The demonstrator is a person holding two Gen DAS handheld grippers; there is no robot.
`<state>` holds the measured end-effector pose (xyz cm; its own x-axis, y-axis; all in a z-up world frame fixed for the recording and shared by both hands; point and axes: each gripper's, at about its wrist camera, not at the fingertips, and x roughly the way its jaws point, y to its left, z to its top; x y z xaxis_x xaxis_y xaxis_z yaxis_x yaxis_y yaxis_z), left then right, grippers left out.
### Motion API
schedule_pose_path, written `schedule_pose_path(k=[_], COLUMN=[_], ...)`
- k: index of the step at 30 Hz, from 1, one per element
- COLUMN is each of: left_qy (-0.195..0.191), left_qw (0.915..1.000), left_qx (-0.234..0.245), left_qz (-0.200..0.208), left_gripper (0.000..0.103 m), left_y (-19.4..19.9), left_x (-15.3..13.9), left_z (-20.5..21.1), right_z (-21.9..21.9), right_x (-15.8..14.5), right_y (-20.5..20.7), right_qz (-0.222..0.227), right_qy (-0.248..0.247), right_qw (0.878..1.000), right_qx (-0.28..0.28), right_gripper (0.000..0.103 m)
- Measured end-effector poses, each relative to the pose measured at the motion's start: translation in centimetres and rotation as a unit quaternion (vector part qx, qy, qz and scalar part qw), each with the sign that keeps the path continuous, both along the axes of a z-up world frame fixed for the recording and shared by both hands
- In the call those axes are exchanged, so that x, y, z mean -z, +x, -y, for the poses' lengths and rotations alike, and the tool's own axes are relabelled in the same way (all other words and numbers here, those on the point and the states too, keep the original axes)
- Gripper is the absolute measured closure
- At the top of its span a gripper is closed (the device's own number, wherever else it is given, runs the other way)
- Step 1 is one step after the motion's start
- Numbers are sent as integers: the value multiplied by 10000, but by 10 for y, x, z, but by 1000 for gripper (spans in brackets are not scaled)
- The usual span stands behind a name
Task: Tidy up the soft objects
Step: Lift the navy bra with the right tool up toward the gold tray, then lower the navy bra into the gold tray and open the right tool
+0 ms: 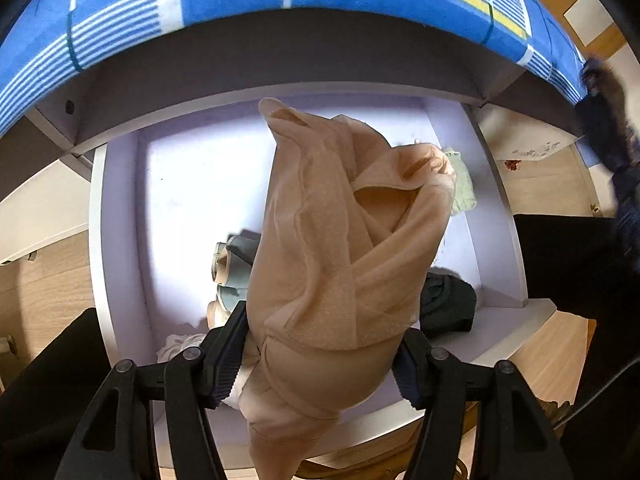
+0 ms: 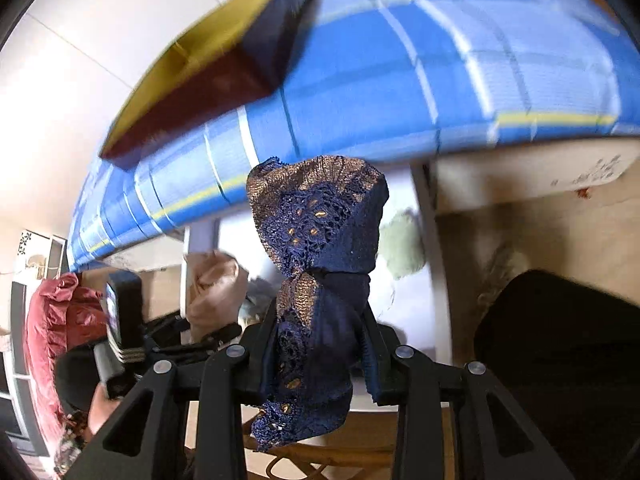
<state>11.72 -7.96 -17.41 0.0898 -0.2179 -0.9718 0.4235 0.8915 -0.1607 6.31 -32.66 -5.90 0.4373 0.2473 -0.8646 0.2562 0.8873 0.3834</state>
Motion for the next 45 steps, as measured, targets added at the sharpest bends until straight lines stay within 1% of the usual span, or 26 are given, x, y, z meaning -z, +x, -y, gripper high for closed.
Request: schedule_pose_path(k=[4,6,8,10,12,13,16,18,20,25,28,36,37,38,39,41,43,45], left_qy=[29,47,50,-13,-66,-85,-145,-188,-244,-357,-373,-408,-411,-418,-424,-418,-391,-370], left_qw=[10000,10000,10000,10000,10000,9999,9999,9998,9996,9990,9987,9979,9979,9978,9977,9978,9979,9981], left_qx=[-70,-64,-43,-33,-46,-46,-52,-59,-89,-188,-255,-375,-375,-379,-382,-374,-366,-359], left_qz=[9,29,62,58,44,37,4,-19,-58,-166,-238,-324,-332,-342,-353,-364,-354,-338], left_gripper=[39,39,39,39,39,39,39,39,39,39,39,39,39,39,39,39,39,39], left_y=[3,3,4,5,5,6,6,6,7,11,12,15,14,14,15,15,15,15], left_x=[-1,-2,-3,-4,-4,-4,-4,-4,-4,-1,2,5,5,5,5,6,6,7], left_z=[-4,-3,-1,0,3,5,5,4,3,-1,-5,-10,-9,-9,-9,-8,-7,-6], right_z=[8,9,9,7,6,5,2,1,0,-4,-6,-5,-6,-7,-9,-12,-15,-16], right_x=[-43,-67,-91,-107,-115,-118,-120,-117,-111,-101,-94,-81,-80,-81,-82,-84,-87,-92], right_y=[10,25,46,68,91,109,151,171,201,246,265,296,298,299,299,297,291,279], right_qz=[403,620,846,1007,1061,1067,1015,945,822,600,475,286,314,354,400,483,522,690], right_qy=[-178,-301,-483,-599,-663,-714,-942,-1000,-1017,-1375,-1497,-2014,-2103,-2204,-2259,-2303,-2312,-2256], right_qw=[9990,9976,9952,9931,9921,9917,9903,9905,9914,9886,9875,9790,9771,9747,9733,9719,9715,9717], right_qx=[32,0,-20,-51,-57,-72,-55,-30,29,114,113,134,127,113,89,22,-54,-92], right_gripper=[68,68,68,68,68,68,68,68,68,68,68,64,60,53,51,43,42,41])
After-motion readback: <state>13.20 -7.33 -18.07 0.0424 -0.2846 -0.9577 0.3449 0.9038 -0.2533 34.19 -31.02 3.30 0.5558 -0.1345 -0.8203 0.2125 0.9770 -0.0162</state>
